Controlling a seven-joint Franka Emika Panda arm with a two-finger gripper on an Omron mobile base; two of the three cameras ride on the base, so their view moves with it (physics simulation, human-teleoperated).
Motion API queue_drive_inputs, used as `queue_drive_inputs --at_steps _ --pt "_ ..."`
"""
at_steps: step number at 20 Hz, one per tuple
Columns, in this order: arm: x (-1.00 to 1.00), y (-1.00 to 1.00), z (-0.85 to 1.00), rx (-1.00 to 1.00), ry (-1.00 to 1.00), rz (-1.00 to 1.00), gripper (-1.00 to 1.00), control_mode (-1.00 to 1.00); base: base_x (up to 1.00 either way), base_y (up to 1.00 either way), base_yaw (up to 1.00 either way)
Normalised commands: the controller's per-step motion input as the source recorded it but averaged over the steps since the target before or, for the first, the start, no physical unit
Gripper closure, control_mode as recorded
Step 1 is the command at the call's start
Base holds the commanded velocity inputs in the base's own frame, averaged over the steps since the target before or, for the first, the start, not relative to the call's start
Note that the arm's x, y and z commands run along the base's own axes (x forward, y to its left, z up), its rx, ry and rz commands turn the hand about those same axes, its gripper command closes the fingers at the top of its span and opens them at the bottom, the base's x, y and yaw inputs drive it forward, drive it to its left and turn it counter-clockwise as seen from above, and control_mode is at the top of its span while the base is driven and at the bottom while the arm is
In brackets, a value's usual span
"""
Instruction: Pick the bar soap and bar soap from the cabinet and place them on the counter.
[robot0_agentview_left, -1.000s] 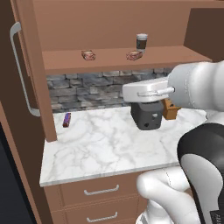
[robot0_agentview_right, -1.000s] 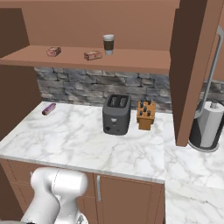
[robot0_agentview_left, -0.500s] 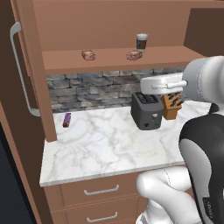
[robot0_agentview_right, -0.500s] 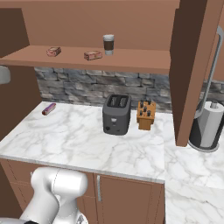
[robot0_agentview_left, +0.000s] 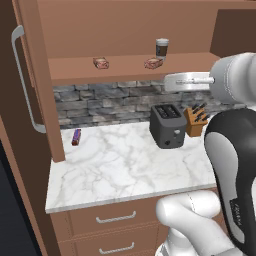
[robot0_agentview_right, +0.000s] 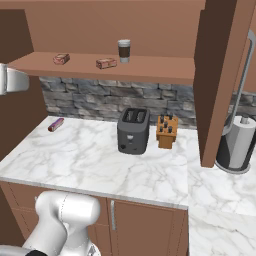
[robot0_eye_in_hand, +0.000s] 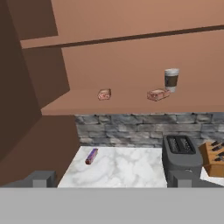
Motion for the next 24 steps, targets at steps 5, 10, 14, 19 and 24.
queue_drive_inputs --at_steps 5,10,14,19,24 --pt "0.33 -0.01 0.00 0.05 -0.05 0.01 -1.00 -1.00 0.00 0.00 0.00" --pt "0.30 0.00 0.02 0.01 0.00 0.00 -1.00 -1.00 0.00 0.00 0.00" --pt "0.36 0.07 0.00 0.02 0.00 0.00 -1.00 -1.00 0.00 0.00 0.00" --pt "0.37 0.16 0.00 0.00 0.00 0.00 -1.00 -1.00 0.00 0.00 0.00" --pt "0.38 0.16 -0.02 0.00 0.00 0.00 -1.00 -1.00 0.00 0.00 0.00"
